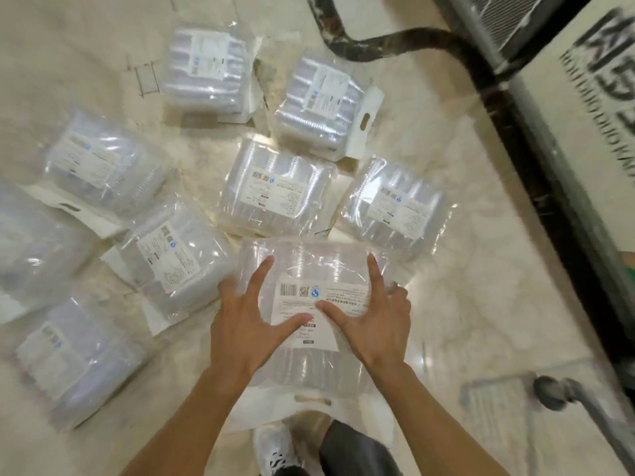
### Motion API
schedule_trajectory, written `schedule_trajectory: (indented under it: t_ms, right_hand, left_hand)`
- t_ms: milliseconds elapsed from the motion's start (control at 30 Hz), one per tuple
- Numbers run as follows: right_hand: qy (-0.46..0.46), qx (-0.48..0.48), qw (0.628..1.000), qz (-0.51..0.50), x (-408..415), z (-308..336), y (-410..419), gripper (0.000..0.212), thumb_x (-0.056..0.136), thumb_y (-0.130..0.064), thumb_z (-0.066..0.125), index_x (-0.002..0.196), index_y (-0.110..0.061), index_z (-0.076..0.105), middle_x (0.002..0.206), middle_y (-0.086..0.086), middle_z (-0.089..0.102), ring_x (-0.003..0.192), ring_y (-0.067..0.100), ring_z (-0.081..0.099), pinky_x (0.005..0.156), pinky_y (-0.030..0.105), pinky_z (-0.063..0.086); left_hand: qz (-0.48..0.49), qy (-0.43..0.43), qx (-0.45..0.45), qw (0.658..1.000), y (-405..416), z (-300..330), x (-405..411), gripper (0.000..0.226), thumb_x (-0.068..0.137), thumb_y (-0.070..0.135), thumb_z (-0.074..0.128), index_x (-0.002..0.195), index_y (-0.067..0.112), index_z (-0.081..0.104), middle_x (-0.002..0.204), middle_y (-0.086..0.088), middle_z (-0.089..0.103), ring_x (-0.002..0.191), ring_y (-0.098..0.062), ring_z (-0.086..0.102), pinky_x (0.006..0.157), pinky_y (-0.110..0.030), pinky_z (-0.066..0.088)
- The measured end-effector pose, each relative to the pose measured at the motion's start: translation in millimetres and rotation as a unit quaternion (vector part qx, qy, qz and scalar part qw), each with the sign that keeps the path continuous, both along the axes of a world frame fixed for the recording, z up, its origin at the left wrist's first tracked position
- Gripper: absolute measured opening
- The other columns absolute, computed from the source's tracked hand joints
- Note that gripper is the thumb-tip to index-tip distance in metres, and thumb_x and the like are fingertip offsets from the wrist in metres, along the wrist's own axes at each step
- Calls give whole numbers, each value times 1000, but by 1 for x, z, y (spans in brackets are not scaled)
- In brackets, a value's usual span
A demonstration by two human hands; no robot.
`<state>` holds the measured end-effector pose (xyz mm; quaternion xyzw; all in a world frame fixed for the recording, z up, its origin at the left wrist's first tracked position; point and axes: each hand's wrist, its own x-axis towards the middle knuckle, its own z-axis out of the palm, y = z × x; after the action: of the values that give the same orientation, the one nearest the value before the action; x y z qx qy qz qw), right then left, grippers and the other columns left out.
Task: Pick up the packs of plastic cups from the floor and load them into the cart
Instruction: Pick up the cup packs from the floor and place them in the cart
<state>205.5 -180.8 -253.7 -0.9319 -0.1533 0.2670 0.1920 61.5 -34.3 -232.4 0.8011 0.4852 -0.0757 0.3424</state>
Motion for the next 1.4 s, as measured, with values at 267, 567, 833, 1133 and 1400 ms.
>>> schedule_trajectory:
  t_ms: [267,567,833,1133,1400]
  right_hand:
    - [-104,53,991,-64,41,312,-35,119,57,-104,49,158,-55,9,122,10,52,113,27,49,102,42,44]
    - [-221,56,955,-190,39,543,-156,122,57,-107,44,160,-48,16,111,14,51,100,29,49,91,45,48]
    - [-229,34,921,-313,42,649,-344,120,56,-106,44,159,-54,8,132,22,46,119,39,47,101,47,42]
    - [-192,-17,870,-453,57,649,-558,122,56,-106,42,160,-51,8,127,19,48,115,37,49,99,45,42]
    - [-160,-62,835,-523,119,605,-654,126,51,-109,39,159,-50,10,126,18,49,111,35,51,97,45,44]
  left_hand:
    - [-58,-67,37,995,-16,309,59,112,58,88,70,153,63,17,153,-6,27,124,-28,58,97,-45,52]
    - [-197,-166,55,965,-109,534,102,107,60,90,69,151,65,18,150,-8,33,126,-29,57,100,-45,53]
    - [-331,-209,47,919,-283,637,157,107,60,92,67,151,65,19,160,-9,27,138,-32,48,104,-45,47]
    - [-467,-208,15,859,-502,637,235,102,63,89,69,149,67,21,147,-8,36,119,-32,60,86,-36,50]
    - [-530,-174,-33,829,-605,588,327,105,62,90,69,152,63,23,151,-10,34,123,-33,59,92,-35,50]
